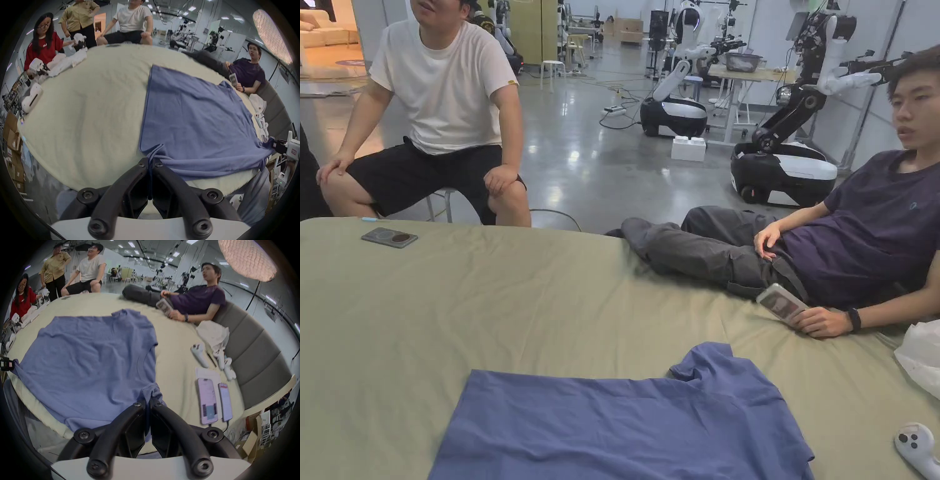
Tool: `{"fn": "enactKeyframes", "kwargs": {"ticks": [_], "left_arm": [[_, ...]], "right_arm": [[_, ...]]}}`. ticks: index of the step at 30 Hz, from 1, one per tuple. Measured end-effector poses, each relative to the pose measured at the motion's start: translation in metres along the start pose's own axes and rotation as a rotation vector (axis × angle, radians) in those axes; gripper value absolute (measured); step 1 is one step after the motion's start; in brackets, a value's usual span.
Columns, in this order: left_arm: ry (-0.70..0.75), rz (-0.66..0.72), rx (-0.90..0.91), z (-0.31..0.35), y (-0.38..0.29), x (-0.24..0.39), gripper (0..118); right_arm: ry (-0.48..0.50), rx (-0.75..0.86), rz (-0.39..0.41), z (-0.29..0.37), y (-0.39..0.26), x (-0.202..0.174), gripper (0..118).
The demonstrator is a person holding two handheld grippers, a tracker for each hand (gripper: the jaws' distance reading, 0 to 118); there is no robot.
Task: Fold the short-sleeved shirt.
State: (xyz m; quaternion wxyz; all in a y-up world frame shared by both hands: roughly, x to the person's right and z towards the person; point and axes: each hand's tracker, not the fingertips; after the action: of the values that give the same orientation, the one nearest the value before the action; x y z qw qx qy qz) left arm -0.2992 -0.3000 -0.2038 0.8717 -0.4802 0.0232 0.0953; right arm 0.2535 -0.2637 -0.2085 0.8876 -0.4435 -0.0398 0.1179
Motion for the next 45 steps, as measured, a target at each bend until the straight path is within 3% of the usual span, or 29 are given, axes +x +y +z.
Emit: {"fn": "enactKeyframes", "kwargs": {"ticks": [4,5,6,7,9,10,13,17,19,21,23,24,25,26,28,32,43,44,45], "left_arm": [[0.014,0.010,-0.023,-0.016,0.002,0.002,0],[0.016,0.016,-0.021,-0.016,0.002,0.005,4],[0.017,0.025,-0.010,-0.015,0.007,0.006,16],[0.025,0.025,0.014,-0.014,0.012,0.007,28],[0.028,0.005,0.063,-0.008,0.024,0.015,55],[0.035,-0.013,0.100,-0.006,0.033,0.020,63],[0.027,-0.056,0.204,0.002,0.058,0.038,66],[0.023,-0.097,0.374,0.013,0.089,0.062,65],[0.030,-0.113,0.468,0.018,0.102,0.076,63],[0.033,-0.115,0.548,0.025,0.112,0.087,47],[0.030,-0.128,0.616,0.030,0.119,0.097,24],[0.032,-0.138,0.650,0.032,0.123,0.102,12],[0.050,-0.143,0.675,0.033,0.125,0.106,4],[0.060,-0.143,0.699,0.033,0.127,0.109,0],[0.072,-0.139,0.736,0.035,0.130,0.114,0],[0.050,-0.128,0.721,0.025,0.148,0.112,0],[0.031,-0.045,0.153,-0.148,0.282,0.041,0],[0.034,-0.056,0.110,-0.161,0.291,0.038,2],[0.032,-0.057,0.079,-0.177,0.300,0.034,13]], "right_arm": [[-0.005,-0.031,-0.033,-0.015,-0.007,-0.006,9],[-0.013,-0.030,-0.034,-0.015,-0.006,-0.008,22],[-0.021,-0.021,-0.032,-0.014,-0.004,-0.009,48],[-0.024,0.007,-0.040,-0.012,0.000,-0.009,62],[-0.017,0.095,-0.061,-0.007,0.012,-0.011,66],[-0.010,0.134,-0.068,-0.005,0.021,-0.012,67],[-0.003,0.263,-0.096,0.001,0.048,-0.018,79],[0.000,0.457,-0.156,0.008,0.085,-0.030,80],[-0.003,0.543,-0.203,0.012,0.103,-0.037,79],[-0.002,0.620,-0.239,0.015,0.115,-0.043,71],[-0.009,0.684,-0.256,0.018,0.126,-0.049,45],[-0.009,0.718,-0.258,0.019,0.130,-0.052,21],[-0.005,0.744,-0.262,0.020,0.134,-0.053,9],[0.001,0.763,-0.265,0.020,0.138,-0.054,7],[0.000,0.779,-0.263,0.018,0.146,-0.057,1],[0.009,0.795,-0.247,0.010,0.161,-0.060,0],[0.040,0.655,-0.173,-0.050,0.182,-0.060,0],[0.037,0.643,-0.168,-0.055,0.182,-0.059,0],[0.032,0.630,-0.164,-0.060,0.182,-0.058,0]]}}
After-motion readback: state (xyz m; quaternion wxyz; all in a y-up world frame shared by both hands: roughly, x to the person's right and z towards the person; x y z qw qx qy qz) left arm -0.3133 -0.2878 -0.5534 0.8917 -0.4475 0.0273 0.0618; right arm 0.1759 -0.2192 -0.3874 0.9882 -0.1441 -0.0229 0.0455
